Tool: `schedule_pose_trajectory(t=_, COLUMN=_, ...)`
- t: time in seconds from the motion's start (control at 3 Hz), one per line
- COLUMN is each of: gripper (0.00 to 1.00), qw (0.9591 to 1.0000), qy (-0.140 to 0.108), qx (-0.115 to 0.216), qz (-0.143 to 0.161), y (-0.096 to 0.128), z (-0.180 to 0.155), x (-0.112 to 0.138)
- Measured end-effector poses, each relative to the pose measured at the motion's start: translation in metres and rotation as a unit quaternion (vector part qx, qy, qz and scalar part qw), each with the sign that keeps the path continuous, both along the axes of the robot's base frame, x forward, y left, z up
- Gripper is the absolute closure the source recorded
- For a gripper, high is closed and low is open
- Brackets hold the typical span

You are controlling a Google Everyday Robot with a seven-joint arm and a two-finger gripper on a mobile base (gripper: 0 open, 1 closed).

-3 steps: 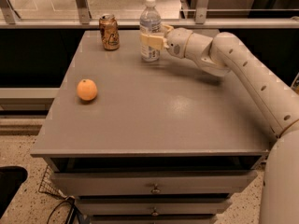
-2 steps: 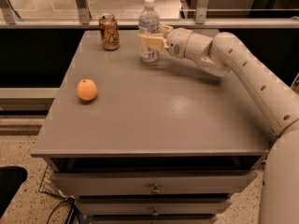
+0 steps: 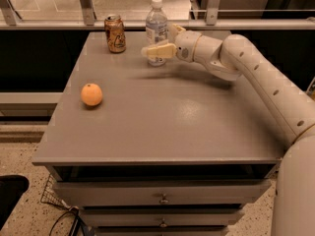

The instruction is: Move blue plastic bottle near orange can

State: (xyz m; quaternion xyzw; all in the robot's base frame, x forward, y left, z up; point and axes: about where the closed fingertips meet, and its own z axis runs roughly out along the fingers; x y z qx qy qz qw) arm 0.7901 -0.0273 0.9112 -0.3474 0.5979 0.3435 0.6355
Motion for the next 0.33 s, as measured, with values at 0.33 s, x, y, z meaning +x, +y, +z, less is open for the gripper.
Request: schedule_pose_trajectory(t=0.33, gripper=0.00, qw=1.0000, qy=0.000, qx=0.000, qz=0.000, y=0.0001, z=0.0000, x=0.0000)
